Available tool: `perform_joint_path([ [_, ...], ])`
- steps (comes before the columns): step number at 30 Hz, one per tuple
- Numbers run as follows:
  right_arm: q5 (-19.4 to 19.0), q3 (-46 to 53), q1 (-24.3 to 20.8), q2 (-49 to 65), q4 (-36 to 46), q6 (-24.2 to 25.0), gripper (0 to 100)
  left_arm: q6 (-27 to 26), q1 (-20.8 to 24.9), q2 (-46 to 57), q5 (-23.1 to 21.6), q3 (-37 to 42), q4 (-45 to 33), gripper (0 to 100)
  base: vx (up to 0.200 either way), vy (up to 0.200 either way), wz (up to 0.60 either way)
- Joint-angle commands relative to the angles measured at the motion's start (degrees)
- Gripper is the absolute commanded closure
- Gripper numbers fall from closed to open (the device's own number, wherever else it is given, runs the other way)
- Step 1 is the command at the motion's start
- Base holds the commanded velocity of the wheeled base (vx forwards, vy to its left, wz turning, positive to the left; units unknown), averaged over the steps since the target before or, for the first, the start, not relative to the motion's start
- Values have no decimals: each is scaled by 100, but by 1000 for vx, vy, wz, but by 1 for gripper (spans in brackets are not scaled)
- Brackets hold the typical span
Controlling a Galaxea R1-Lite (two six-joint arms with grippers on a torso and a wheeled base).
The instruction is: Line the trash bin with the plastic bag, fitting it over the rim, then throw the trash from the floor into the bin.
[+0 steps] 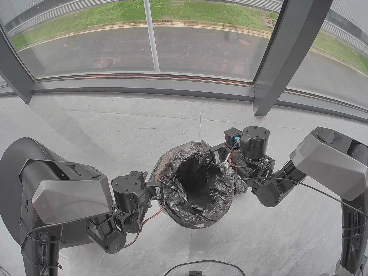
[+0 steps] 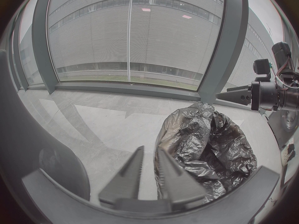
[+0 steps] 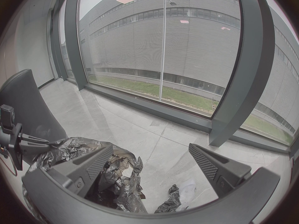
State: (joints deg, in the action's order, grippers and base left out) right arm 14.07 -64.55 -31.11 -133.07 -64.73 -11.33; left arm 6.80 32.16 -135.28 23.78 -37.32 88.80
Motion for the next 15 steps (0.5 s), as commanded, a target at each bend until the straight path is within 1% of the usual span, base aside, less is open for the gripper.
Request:
perform_joint_path([
  [1, 8, 21, -9, 62, -4, 157, 0, 40, 36, 10, 3, 31, 6, 0, 0, 0, 0],
  [4, 8, 153, -9, 176, -31, 245, 0, 137, 80, 28, -14, 67, 6, 0, 0, 0, 0],
  [8, 26, 514, -44, 352, -576, 333, 0, 436, -78, -51, -49, 49, -3, 0, 0, 0, 0],
  [12, 26, 716, -44, 475, -787, 385, 0, 462, -192, -218, -40, 31, -3, 0, 0, 0, 0],
  [15, 26, 812, -44, 546, -901, 526, 0, 462, -298, -385, -32, -4, 6, 0, 0, 0, 0],
])
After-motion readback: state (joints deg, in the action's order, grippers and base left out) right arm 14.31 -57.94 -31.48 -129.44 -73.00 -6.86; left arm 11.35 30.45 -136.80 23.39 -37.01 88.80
